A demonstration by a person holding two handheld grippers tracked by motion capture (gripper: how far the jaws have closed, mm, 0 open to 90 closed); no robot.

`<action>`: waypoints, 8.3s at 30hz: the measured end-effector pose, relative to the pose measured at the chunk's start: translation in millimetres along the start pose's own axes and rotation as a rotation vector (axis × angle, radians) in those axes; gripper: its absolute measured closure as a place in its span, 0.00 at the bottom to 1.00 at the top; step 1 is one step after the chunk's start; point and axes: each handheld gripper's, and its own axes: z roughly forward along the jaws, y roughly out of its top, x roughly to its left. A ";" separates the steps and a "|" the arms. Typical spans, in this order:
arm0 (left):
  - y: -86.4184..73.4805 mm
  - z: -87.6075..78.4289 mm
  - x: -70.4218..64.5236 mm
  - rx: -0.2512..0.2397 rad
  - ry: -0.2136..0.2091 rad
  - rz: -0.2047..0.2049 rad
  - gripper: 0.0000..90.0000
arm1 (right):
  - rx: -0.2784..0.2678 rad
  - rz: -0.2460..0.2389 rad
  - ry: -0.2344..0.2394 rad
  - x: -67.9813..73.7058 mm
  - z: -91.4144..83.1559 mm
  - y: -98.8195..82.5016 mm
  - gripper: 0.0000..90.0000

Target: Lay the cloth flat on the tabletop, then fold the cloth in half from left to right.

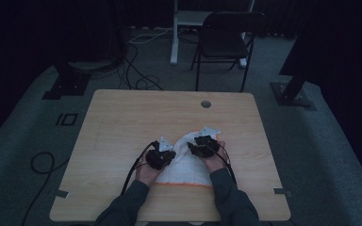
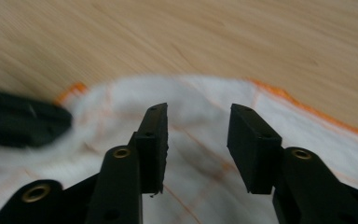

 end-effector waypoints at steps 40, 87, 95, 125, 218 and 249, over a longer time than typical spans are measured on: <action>22.6 -2.1 46.5 -0.021 0.144 -0.116 0.86 | 0.053 -0.090 0.053 23.0 -8.1 -25.5 0.95; 6.5 15.3 85.5 0.079 0.252 -0.136 0.88 | 0.078 -0.041 -0.004 7.4 -8.0 -35.3 0.68; 9.1 1.4 84.6 0.023 0.226 -0.157 0.75 | 0.068 -0.033 -0.012 2.9 -11.8 -35.6 0.68; 2.3 11.8 79.6 0.067 0.189 -0.122 0.83 | 0.058 0.017 -0.070 -29.0 -21.0 -42.8 0.64; -38.8 -52.2 77.5 -0.043 0.083 -0.312 1.00 | 0.048 0.028 -0.083 -44.9 -14.4 -45.0 0.56; 33.5 -7.1 13.8 -0.059 -0.084 -0.129 1.00 | 0.052 0.019 -0.084 -42.4 -12.2 -45.4 0.57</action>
